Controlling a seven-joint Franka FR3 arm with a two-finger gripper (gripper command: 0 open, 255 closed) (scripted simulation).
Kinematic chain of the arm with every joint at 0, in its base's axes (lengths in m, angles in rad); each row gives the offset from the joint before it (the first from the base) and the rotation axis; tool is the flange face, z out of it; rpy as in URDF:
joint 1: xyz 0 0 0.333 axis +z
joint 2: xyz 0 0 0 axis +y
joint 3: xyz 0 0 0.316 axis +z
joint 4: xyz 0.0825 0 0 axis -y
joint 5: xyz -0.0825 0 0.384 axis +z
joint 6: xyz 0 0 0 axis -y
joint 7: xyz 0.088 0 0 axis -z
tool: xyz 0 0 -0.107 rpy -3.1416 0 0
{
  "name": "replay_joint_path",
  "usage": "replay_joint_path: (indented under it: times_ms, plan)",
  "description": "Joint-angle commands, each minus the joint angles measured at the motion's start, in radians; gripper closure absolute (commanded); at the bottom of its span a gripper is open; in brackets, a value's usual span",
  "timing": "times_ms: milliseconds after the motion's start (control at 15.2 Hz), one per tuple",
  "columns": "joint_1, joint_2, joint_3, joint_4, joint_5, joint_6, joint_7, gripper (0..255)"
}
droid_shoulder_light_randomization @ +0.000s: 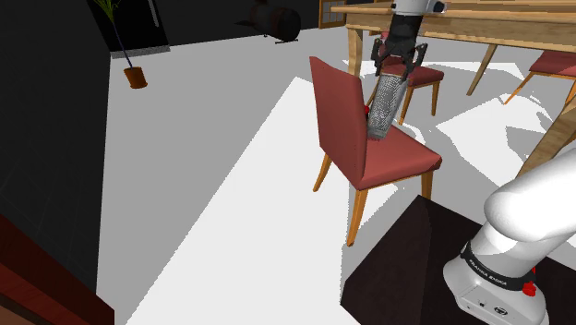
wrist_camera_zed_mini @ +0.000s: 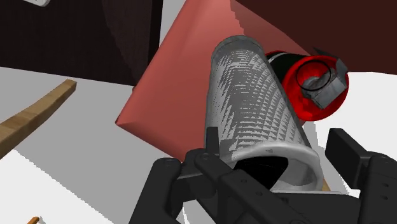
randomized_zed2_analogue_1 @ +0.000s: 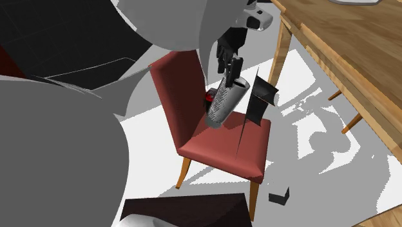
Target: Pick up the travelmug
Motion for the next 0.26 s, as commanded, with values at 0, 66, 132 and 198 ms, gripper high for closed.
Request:
replay_joint_path:
  times_ms: [0, 66, 132, 198]
  plan:
    - [-0.001, 0.008, -0.001, 0.037, -0.001, -0.027, -0.001, 255]
    - [-0.001, 0.012, -0.002, 0.053, -0.001, -0.040, 0.000, 255]
    - [-0.001, 0.012, -0.002, 0.055, -0.001, -0.042, 0.000, 255]
    - [-0.001, 0.012, -0.002, 0.056, -0.001, -0.042, 0.000, 255]
